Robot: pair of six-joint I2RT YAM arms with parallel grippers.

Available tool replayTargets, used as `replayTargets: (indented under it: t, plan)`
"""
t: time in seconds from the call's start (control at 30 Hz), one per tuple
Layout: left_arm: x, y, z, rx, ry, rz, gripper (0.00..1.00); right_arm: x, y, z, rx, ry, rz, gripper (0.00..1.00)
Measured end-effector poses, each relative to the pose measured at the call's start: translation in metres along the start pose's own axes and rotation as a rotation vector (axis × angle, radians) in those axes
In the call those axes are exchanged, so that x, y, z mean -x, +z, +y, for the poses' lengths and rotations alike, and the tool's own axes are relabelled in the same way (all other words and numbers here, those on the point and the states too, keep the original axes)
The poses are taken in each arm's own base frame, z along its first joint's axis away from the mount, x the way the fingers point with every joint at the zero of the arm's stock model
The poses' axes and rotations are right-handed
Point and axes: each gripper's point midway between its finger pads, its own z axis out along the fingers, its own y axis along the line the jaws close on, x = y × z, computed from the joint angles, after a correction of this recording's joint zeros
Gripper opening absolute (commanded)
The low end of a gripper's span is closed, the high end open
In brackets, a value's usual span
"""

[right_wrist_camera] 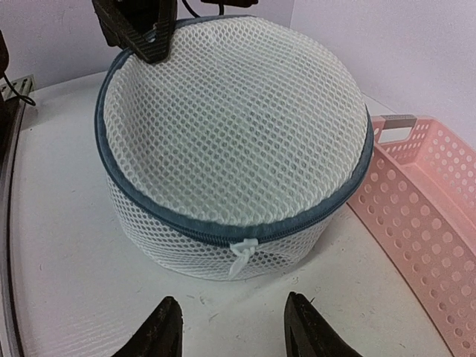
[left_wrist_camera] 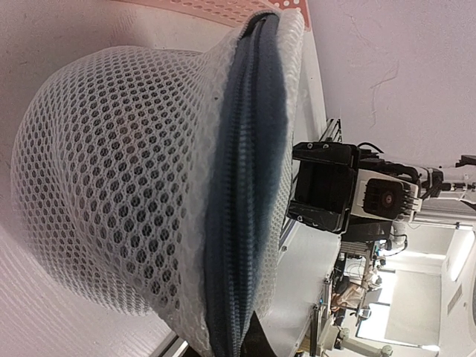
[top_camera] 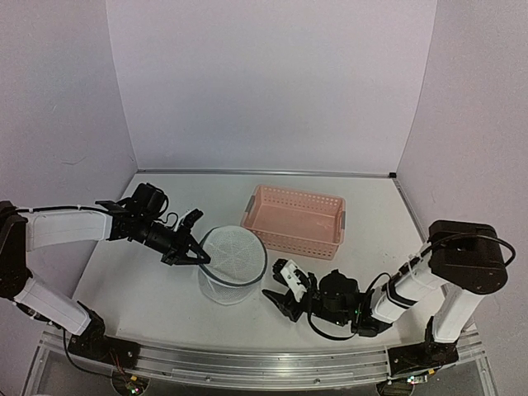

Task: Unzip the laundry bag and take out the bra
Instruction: Pick up the zipper from the laundry bag.

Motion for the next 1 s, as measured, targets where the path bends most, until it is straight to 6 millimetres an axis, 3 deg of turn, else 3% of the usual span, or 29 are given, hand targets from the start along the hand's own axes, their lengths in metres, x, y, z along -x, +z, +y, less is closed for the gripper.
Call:
replayTargets:
  t: [0.4, 0.77, 1.0]
  plan:
    - [-0.001, 0.000, 0.001, 0.002, -0.005, 0.004, 0.00, 0.006, 0.019, -0.005, -0.001, 0.018, -0.030, 0.33]
    - [-0.001, 0.000, 0.002, 0.009, -0.005, 0.001, 0.00, 0.008, 0.021, -0.002, 0.026, 0.033, -0.045, 0.01]
    - [-0.002, 0.000, 0.003, 0.013, -0.003, 0.005, 0.00, 0.009, 0.021, -0.001, 0.033, 0.038, -0.048, 0.00]
